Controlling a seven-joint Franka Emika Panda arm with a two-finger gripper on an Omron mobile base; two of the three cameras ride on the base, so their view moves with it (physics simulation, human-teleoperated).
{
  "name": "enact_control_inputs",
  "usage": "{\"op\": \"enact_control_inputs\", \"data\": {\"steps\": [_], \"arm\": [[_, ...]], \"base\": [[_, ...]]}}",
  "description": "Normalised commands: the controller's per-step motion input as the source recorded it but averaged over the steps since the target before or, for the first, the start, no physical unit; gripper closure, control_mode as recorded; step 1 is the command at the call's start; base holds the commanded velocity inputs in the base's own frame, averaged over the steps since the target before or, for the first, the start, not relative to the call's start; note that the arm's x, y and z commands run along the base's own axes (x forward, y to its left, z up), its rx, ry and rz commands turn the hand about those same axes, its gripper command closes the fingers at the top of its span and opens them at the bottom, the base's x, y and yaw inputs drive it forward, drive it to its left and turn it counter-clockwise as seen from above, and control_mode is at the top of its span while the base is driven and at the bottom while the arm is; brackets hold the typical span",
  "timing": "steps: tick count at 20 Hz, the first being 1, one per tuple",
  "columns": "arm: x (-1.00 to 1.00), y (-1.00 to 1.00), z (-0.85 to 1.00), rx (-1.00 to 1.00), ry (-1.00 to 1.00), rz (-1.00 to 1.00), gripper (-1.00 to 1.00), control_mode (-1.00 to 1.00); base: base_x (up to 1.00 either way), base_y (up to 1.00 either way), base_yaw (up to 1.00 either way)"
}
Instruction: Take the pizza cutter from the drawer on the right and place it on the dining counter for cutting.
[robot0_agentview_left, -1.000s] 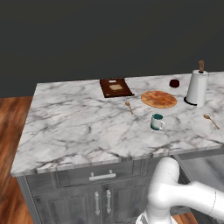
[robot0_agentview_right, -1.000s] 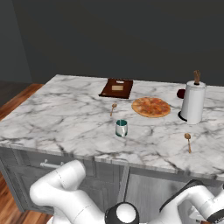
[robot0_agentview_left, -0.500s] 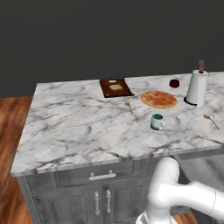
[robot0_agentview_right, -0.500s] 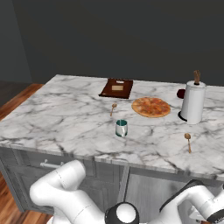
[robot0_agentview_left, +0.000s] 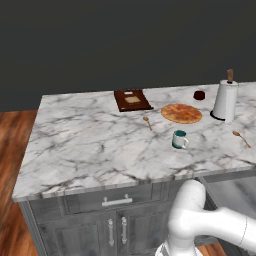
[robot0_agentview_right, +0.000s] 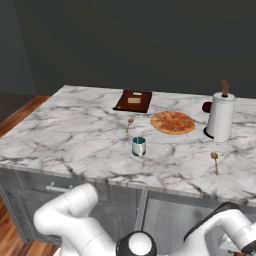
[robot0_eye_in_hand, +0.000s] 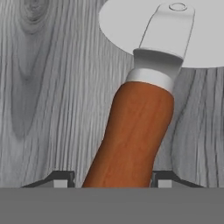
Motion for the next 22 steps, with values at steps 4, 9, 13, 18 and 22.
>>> {"op": "enact_control_inputs", "data": {"steps": [4, 9, 13, 18, 22], "arm": [[-0.46, 0.05, 0.33, 0.00, 0.00, 0.00, 1.00, -1.00], [-0.48, 0.24, 0.24, 0.00, 0.00, 0.00, 1.00, -1.00], [-0.24, 0.43, 0.48, -0.01, 0.00, -0.01, 1.00, -1.00], [-0.26, 0.46, 0.51, 0.00, 0.00, -0.02, 1.00, -1.00], [-0.32, 0.50, 0.52, 0.00, 0.00, -0.02, 1.00, -1.00]], "base": [[0.00, 0.00, 0.00], [0.00, 0.00, 0.00], [0.00, 0.00, 0.00], [0.00, 0.00, 0.00], [0.00, 0.00, 0.00]]}}
